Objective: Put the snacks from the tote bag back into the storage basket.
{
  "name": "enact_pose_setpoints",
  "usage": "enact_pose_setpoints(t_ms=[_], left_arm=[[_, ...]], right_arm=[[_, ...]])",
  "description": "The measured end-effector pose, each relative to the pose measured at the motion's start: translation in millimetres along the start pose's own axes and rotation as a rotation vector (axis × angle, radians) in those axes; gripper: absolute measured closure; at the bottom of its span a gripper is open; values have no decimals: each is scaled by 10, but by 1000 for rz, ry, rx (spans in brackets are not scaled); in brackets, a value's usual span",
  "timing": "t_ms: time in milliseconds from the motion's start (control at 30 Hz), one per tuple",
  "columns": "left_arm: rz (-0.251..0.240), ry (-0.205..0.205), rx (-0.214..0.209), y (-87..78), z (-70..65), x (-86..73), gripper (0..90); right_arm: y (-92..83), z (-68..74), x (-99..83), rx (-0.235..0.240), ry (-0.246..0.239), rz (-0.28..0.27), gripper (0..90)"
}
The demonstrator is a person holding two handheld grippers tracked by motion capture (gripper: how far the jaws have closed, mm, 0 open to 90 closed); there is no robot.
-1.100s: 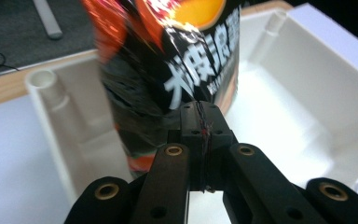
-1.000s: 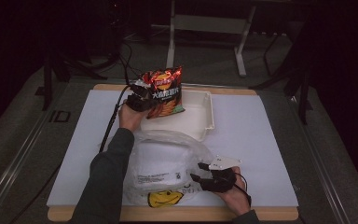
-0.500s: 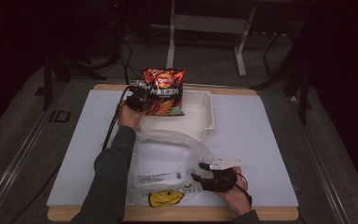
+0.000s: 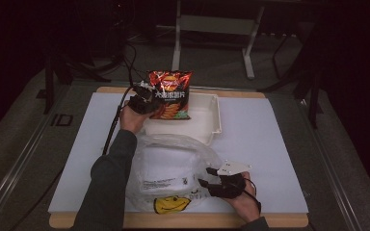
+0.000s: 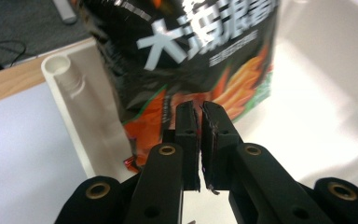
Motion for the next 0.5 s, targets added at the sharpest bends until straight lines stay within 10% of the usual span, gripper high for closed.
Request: enact_pose_setpoints(t_ms=[500], left_arm=[[-70, 96, -74, -378, -121, -64, 855]], right_arm=[[-72, -18, 100, -15, -19, -15, 470]])
Point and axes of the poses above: each handheld gripper's, and its own axes: y roughly forward along the jaws, x roughly out of its top, z roughly to its left, the point moved 7 cm from there along y, roughly forward along the jaws, and after that the axes turned 11 degrees about x, right-handed, at the moved point
